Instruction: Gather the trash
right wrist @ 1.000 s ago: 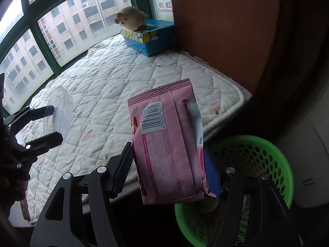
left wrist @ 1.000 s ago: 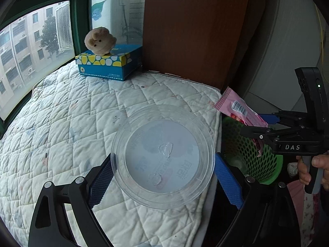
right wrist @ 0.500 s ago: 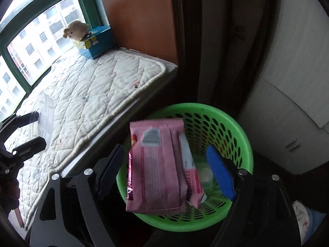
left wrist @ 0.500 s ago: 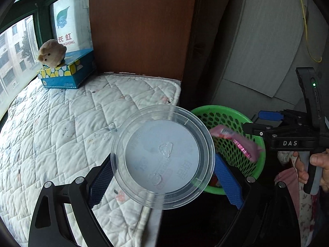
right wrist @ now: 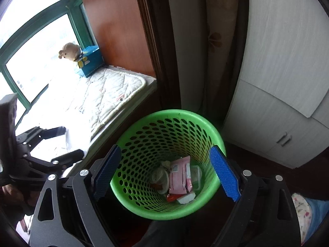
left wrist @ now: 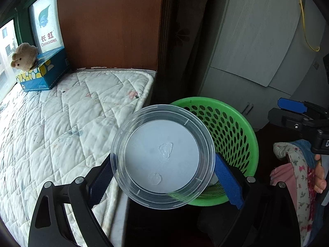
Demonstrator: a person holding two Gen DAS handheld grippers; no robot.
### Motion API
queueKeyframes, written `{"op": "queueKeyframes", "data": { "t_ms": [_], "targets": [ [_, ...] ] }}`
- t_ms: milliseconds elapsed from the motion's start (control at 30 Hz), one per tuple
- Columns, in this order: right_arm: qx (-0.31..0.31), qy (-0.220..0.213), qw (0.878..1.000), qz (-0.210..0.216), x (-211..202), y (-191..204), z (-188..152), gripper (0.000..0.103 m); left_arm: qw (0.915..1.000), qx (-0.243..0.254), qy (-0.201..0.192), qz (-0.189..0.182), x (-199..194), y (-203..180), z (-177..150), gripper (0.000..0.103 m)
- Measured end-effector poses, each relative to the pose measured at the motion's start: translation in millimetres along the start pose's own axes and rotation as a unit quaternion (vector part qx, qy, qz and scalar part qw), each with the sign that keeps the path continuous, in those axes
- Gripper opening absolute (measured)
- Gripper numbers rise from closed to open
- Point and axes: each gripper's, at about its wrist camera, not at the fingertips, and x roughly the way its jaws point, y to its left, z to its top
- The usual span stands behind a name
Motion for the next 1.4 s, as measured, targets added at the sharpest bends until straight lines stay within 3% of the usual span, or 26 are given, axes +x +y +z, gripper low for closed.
{"op": "queueKeyframes", "data": {
  "t_ms": [333, 600, 1033, 1400],
  "targets": [
    [0.024, -0.012, 1.000, -0.005, -16.3, -15.5, -8.5, 0.089, 0.9996, -0.006, 0.023, -0.015, 26.0, -19.1, 3.5, 0.091],
    [0.030, -0.014, 0.999, 0.000, -19.2, -13.2, -13.1, 0.089, 0.9998, -0.005, 0.013, -0.014, 20.9, -20.7, 2.1, 0.095],
    [-0.002, -0.026, 0.999, 0.025, -20.0, 32.3, -10.4, 0.089, 0.9969, -0.041, -0.030, 0.060, -40.4, 21.3, -7.5, 0.095],
    [-0.038, -0.045, 0.998, 0.038, -21.2, 83.1, -1.1, 0.095, 0.9859, -0.084, -0.064, 0.130, -94.2, 67.9, -28.6, 0.096]
  ]
}}
